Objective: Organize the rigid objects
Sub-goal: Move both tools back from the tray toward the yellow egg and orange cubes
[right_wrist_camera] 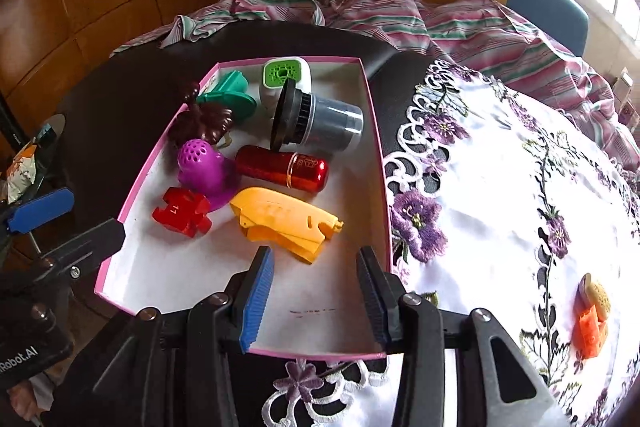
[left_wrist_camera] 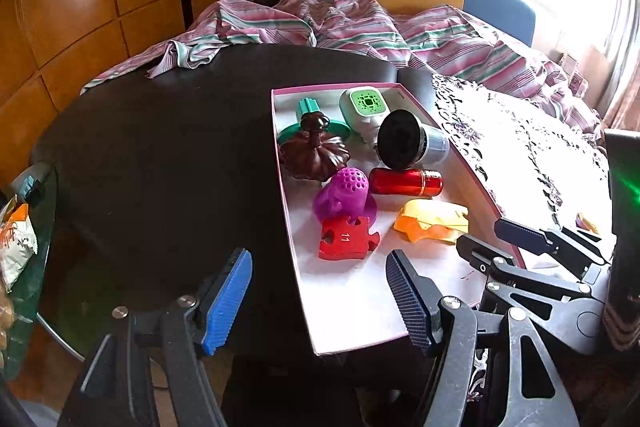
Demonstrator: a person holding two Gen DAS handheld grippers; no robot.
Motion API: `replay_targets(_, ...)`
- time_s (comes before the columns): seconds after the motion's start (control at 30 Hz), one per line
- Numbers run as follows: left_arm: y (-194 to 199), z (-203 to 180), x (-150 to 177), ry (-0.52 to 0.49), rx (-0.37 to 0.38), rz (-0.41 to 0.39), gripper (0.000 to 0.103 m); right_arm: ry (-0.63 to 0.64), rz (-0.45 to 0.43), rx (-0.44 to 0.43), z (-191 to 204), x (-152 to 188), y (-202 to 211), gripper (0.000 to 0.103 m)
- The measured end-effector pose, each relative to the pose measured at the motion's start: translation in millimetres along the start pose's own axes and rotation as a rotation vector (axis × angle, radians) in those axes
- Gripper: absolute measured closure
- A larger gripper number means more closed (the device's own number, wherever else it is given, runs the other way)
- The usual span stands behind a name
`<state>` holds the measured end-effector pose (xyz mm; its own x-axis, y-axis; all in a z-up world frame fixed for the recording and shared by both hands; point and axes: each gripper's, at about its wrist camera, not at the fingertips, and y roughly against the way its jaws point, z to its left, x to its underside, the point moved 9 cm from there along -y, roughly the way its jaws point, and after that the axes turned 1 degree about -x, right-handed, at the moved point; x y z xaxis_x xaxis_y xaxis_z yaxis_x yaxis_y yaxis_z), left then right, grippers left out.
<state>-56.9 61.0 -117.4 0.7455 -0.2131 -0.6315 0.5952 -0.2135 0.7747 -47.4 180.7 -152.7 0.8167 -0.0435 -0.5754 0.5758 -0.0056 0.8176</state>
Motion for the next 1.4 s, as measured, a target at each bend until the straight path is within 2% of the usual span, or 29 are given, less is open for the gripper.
replay_targets(0.63,6.5,-16.9,0.8,-0.055,0.018,-0.016,0.033,-0.076,-0.066,0.059,-28.8,6.1,31.1,0.060)
replay_targets(1.0,5.3,-29.6,0.4,-0.094,0.035,-0.013,0.033,-0.086,-0.072,0.080,-42.9,7.2,35.5,0.060)
replay_targets(1.4,4.2,-59.6,-4.7,-0.167,0.078,-0.015,0.033,-0.145,-0.059,0.132,-81.7,14.9,42.4,0.060)
